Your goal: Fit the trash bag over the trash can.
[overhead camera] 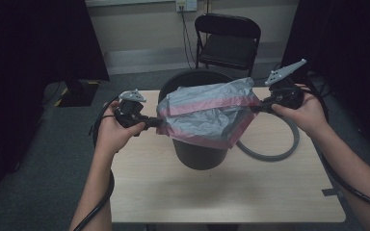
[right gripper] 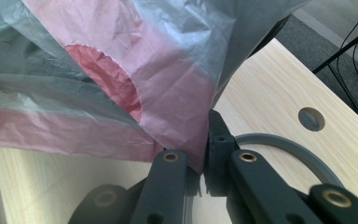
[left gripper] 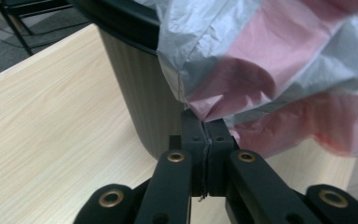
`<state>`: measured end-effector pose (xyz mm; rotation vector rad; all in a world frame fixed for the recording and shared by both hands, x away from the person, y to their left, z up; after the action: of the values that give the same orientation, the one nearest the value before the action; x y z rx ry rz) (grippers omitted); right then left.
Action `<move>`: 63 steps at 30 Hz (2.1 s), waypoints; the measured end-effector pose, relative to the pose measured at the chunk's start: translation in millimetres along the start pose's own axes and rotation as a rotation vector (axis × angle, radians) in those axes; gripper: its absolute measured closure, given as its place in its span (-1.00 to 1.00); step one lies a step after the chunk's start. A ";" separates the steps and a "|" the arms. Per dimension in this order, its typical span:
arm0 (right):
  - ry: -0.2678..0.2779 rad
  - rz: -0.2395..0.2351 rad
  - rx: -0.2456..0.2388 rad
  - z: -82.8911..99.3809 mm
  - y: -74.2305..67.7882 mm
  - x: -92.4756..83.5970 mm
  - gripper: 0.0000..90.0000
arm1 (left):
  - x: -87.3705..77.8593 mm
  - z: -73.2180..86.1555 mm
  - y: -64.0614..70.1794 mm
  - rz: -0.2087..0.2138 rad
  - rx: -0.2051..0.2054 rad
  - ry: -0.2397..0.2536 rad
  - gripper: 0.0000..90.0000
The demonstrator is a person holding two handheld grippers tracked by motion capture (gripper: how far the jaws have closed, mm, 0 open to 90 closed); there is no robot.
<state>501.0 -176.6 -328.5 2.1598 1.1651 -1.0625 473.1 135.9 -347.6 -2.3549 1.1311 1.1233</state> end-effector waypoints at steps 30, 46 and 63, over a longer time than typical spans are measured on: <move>0.124 0.057 0.117 -2.4 30.3 -10.5 0.25 | -31.0 -11.7 5.4 -0.097 0.016 0.006 1.00; 0.008 0.030 0.001 2.7 5.8 -0.8 0.89 | -2.1 8.8 11.6 -0.028 0.041 0.025 -0.28; 0.019 0.043 0.012 7.8 11.6 -10.0 0.85 | -23.2 15.6 13.5 0.007 0.004 0.077 -0.20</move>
<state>504.2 -193.0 -324.8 2.1988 1.1176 -1.0358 445.7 148.0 -339.3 -2.4115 1.1669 1.0398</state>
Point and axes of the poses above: each handheld gripper's, and its own axes: x roughly forward along the jaws, z roughly out of its underside, y roughly to its right, the point moved 10 cm from there along x, roughly forward along the jaws, and after that the axes turned 8 degrees about -y, right-handed, at the moved point
